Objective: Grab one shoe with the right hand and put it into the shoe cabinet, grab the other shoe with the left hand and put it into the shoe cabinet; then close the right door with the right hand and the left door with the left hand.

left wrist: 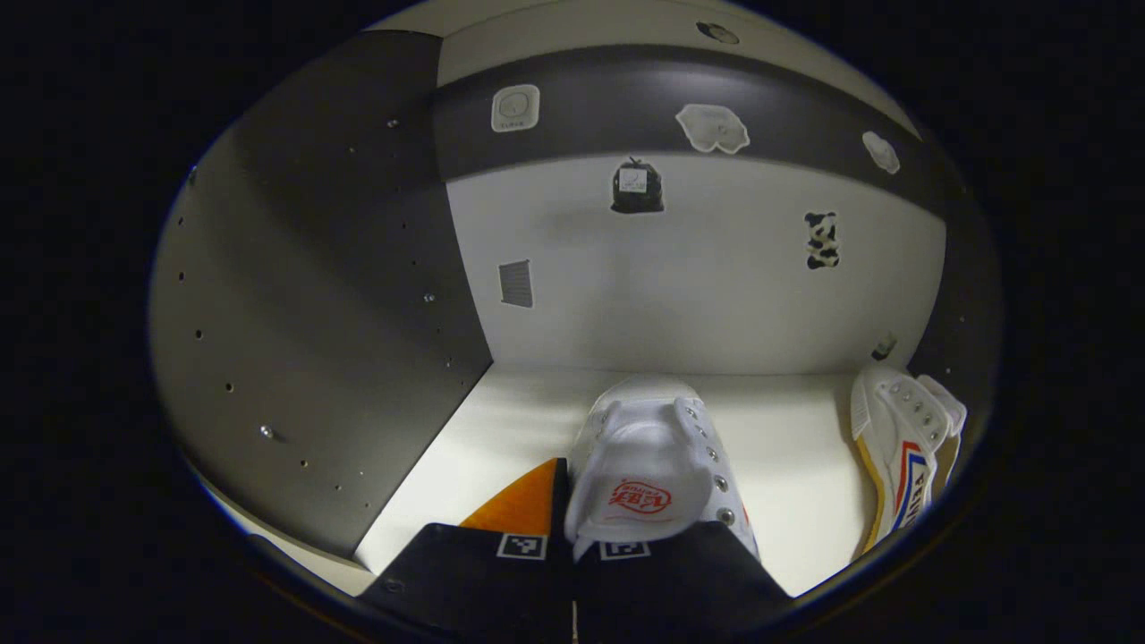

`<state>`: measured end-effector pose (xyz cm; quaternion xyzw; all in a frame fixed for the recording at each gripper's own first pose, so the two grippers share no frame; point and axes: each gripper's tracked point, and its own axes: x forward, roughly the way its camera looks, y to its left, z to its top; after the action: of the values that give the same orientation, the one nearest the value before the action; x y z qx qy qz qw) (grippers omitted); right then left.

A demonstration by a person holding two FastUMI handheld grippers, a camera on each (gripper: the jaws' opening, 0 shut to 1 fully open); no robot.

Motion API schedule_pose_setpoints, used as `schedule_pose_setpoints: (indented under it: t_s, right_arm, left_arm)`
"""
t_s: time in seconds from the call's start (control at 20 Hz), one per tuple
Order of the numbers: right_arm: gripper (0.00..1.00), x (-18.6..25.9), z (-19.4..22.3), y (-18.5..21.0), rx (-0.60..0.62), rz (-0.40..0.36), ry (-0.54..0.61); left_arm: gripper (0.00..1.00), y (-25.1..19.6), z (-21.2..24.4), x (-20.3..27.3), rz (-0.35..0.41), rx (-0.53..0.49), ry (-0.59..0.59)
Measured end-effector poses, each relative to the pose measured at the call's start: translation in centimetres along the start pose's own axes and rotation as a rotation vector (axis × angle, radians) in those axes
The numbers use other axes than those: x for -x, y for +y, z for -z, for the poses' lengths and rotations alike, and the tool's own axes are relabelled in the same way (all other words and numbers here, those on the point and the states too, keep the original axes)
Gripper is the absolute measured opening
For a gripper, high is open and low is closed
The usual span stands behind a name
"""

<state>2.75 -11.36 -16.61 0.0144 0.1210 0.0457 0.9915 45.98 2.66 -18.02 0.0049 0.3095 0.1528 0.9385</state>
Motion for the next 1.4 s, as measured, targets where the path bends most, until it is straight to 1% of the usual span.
schedule_pose_setpoints:
  t_s: [0.05,0.25,0.3,0.4,0.5,0.55,0.6,0.7,0.8,0.85,0.9,0.95,1.0,1.1,1.2,1.3,1.4]
  right_arm:
    - [0.98,-0.1,0.1,-0.3,0.008,-0.001,0.001]
    - [0.98,-0.4,0.4,-1.0,-0.013,0.013,0.013]
    - [0.98,-0.4,0.4,-1.2,-0.022,0.017,0.013]
    - [0.98,-0.2,0.5,-1.5,-0.03,0.027,0.013]
    - [0.98,0.2,0.7,-1.6,-0.041,0.031,0.016]
    - [0.98,0.1,0.7,-1.6,-0.047,0.032,0.015]
    - [0.98,0.1,0.7,-1.5,-0.051,0.032,0.016]
    - [0.98,0.4,0.7,-1.5,-0.053,0.031,0.016]
    - [0.98,1.3,0.9,-1.2,-0.055,0.028,0.016]
    - [0.98,1.8,0.9,-1.2,-0.057,0.024,0.016]
    - [0.98,2.0,0.8,-1.1,-0.058,0.023,0.014]
    - [0.98,1.9,0.8,-1.1,-0.058,0.022,0.013]
    - [0.98,2.1,0.7,-1.0,-0.059,0.023,0.009]
    - [0.98,2.3,0.6,-1.0,-0.063,0.026,0.006]
    - [0.98,2.6,0.7,-1.0,-0.069,0.028,0.008]
    - [0.99,2.7,0.5,-1.1,-0.082,0.04,0.006]
    - [0.99,3.1,0.1,-1.3,-0.085,0.051,-0.003]
  left_arm:
    - [0.07,0.0,-0.7,-0.5,-0.006,-0.005,-0.03]
    - [0.08,-0.5,-0.4,-0.4,-0.017,-0.023,-0.027]
    - [0.12,-0.5,-0.5,-0.2,-0.015,-0.028,-0.026]
    - [0.14,-0.4,-0.5,-0.2,-0.016,-0.012,-0.027]
    - [0.1,-0.4,-0.3,0.2,-0.005,0.007,-0.027]
    - [0.1,-0.3,-0.1,0.6,-0.004,0.006,-0.028]
    - [0.16,-0.1,-0.1,0.9,-0.008,-0.01,-0.03]
    - [0.36,0.3,0.1,1.3,-0.026,-0.06,-0.037]
    - [0.75,1.3,-0.2,1.8,-0.056,-0.074,-0.061]
    - [0.82,1.6,-0.4,2.2,-0.06,-0.057,-0.072]
    - [0.86,1.8,-0.5,2.5,-0.055,-0.032,-0.084]
    - [0.86,1.9,-0.3,2.9,-0.04,-0.017,-0.084]
    - [0.92,2.1,-0.1,3.4,-0.03,-0.011,-0.088]
    - [0.96,2.5,-0.2,4.6,-0.017,-0.01,-0.115]
    - [0.96,2.1,-0.6,6.1,0.019,-0.002,-0.162]
    - [0.96,2.3,-0.4,7.6,0.035,0.001,-0.185]
    - [0.96,2.3,-1.3,9.3,0.052,0.002,-0.239]
